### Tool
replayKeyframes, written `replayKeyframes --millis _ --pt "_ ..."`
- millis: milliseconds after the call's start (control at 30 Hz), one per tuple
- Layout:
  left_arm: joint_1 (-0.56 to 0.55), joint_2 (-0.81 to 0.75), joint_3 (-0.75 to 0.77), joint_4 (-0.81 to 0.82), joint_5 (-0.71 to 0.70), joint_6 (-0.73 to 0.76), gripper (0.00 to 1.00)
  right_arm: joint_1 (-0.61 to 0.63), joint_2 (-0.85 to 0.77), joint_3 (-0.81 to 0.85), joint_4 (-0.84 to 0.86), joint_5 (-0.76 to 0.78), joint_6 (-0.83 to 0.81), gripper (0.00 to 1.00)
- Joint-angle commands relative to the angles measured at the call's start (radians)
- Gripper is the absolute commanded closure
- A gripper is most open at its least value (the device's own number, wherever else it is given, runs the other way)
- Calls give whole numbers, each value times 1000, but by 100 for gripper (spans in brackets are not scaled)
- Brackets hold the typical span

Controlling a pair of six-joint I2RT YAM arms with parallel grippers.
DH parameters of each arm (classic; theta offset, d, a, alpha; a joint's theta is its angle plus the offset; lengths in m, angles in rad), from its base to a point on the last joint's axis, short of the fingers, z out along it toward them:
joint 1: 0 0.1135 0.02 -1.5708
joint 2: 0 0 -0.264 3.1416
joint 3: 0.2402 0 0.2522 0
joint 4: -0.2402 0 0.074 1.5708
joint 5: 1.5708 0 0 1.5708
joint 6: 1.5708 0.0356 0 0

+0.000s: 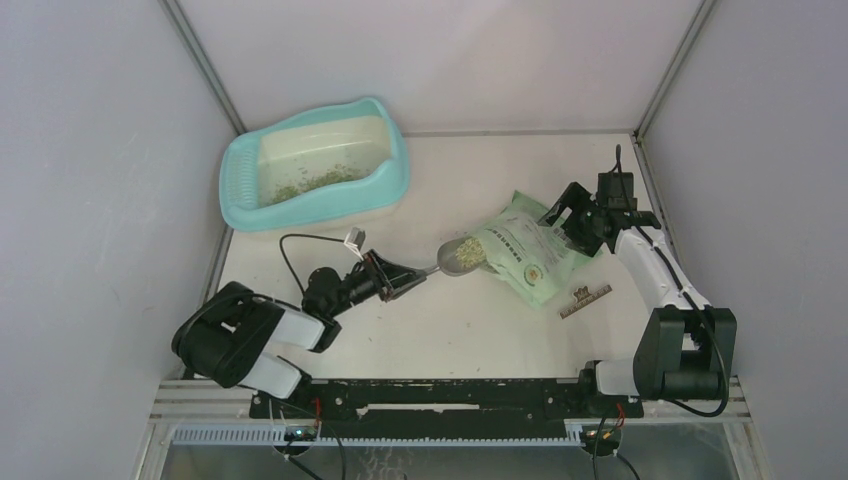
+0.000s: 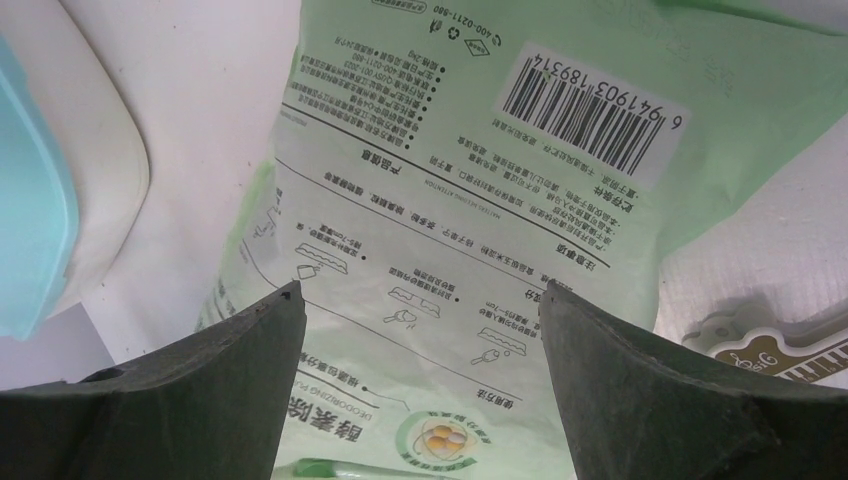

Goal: Fill the litter box with clean litter
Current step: 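Scoop the cat litter from the cat litter bag.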

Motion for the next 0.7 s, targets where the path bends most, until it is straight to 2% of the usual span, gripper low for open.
replayKeyframes --millis 0,267,667 --pt "5 48 -7 131 18 40 85 0 -13 5 32 0 -25 7" --pt "3 131 -1 136 14 63 85 0 -6 5 27 8 -36 7" --pt "3 93 -75 138 -4 88 85 7 -1 -4 32 13 -37 7"
